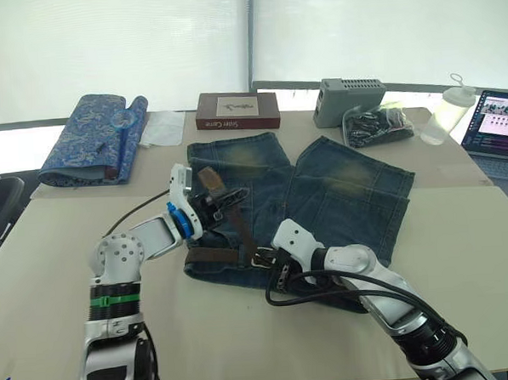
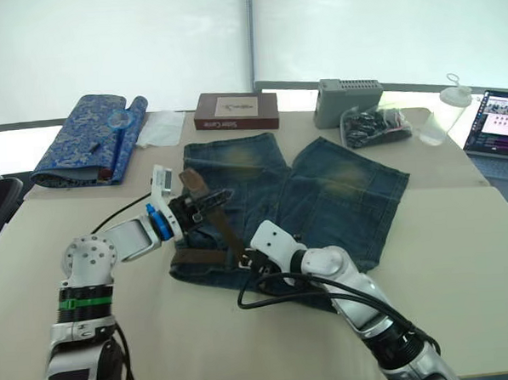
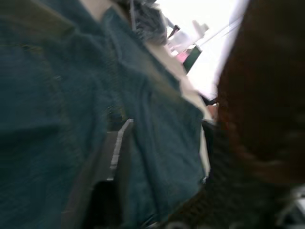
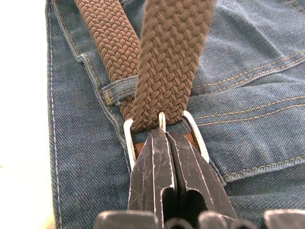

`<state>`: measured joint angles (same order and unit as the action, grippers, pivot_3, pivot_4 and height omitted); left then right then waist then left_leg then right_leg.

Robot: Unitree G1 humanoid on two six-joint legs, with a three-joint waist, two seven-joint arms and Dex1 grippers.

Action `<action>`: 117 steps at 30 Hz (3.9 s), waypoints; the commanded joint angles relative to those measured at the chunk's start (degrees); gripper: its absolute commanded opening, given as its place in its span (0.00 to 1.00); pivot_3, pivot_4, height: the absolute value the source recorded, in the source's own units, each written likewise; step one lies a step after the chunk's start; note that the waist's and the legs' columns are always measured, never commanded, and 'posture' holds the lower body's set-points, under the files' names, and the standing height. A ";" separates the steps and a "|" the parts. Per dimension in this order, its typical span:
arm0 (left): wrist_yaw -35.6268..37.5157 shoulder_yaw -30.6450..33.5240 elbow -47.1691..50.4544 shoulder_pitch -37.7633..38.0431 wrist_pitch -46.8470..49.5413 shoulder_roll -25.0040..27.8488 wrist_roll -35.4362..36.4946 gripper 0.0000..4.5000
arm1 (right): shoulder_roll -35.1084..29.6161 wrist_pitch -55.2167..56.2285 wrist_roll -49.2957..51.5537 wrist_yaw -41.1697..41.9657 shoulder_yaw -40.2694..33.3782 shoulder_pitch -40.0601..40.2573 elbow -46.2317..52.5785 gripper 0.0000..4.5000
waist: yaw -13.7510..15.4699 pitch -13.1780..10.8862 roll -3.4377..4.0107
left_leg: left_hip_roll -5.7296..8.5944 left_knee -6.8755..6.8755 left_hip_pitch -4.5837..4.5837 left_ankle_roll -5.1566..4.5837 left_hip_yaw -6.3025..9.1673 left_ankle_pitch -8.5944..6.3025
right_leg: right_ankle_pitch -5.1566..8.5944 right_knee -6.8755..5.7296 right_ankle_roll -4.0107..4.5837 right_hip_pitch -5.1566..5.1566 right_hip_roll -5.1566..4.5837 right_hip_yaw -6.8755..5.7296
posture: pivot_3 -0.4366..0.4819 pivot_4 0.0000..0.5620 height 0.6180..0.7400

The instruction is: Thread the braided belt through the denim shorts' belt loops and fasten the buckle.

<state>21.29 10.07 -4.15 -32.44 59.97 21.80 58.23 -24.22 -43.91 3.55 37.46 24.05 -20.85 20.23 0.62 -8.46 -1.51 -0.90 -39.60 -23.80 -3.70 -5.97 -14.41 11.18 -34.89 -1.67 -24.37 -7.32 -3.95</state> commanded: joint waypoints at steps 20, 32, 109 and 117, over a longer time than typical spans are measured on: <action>6.73 -0.73 0.22 -8.91 4.49 -4.57 -0.89 0.65 | -0.14 -2.04 0.07 1.23 2.89 3.11 -3.45 0.00 | -0.14 -0.01 -0.02 | 0.03 0.20 0.00 0.06 0.08 0.08 | -0.09 0.03 -0.55 0.09 -0.03 -0.02 | 0.48 0.27 1.00; 31.59 -8.45 1.04 -8.31 5.47 15.08 -5.68 0.65 | -0.36 -1.99 -0.14 1.76 3.29 3.09 -3.53 0.00 | -0.11 -0.04 0.01 | 0.06 0.37 0.02 0.15 0.14 0.08 | 0.22 0.03 -0.03 -0.12 -0.04 -0.06 | 0.48 0.27 1.00; 46.26 -30.44 -7.50 0.78 -50.25 5.20 -53.98 0.01 | -2.00 -3.99 0.25 1.23 0.98 4.18 -1.16 0.00 | 0.43 0.06 -0.02 | 0.08 0.52 0.05 -0.36 0.42 0.38 | 0.27 0.02 -0.13 0.08 -0.12 -0.27 | 0.48 0.27 1.00; 44.85 -30.49 -11.93 1.02 -51.16 3.96 -54.54 0.01 | -5.17 -11.33 2.72 1.18 -2.19 5.03 6.70 0.00 | 0.90 0.09 -0.01 | 0.09 0.52 0.04 -0.43 0.41 0.34 | 0.28 0.04 -0.19 0.09 -0.15 -0.29 | 0.48 0.27 1.00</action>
<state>66.10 -18.82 -13.60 -32.58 8.61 25.61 5.69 -27.06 -49.88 5.74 38.29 21.90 -17.88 26.98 1.52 -8.37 -1.52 -0.80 -39.08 -23.76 -4.14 -5.56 -14.07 11.46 -34.85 -1.86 -24.28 -7.48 -4.24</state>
